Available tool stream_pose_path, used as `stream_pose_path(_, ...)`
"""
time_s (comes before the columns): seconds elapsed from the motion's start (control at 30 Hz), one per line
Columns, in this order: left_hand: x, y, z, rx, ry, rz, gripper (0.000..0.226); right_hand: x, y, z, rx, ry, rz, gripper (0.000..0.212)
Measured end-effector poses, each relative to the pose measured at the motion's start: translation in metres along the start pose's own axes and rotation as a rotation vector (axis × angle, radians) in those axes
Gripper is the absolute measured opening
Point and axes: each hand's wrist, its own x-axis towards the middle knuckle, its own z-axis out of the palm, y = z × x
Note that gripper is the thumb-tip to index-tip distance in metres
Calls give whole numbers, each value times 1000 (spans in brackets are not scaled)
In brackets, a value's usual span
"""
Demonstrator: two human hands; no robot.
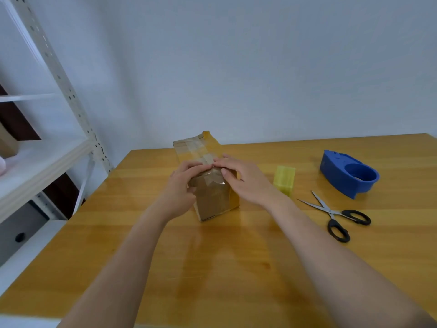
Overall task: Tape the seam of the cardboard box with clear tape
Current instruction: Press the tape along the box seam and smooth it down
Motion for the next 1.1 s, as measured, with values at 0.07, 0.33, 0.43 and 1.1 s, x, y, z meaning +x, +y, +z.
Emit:
stream_pose_path(0.07,1,3,-3,-53,-23,-22,66,2,4,-4,37,-12,13,33)
stream_pose_path(0.33,11,22,0,-320,129,-174,29,9,8,-5,53,35,-3,31)
stream_pose_path(0.43,14,21,2,-328,182,-180,24,13,7,-5,73,53,-7,28)
stream_pose_path(1.1,18,16,-3,-256,142,-108,30,22,12,-4,3,97,-43,23)
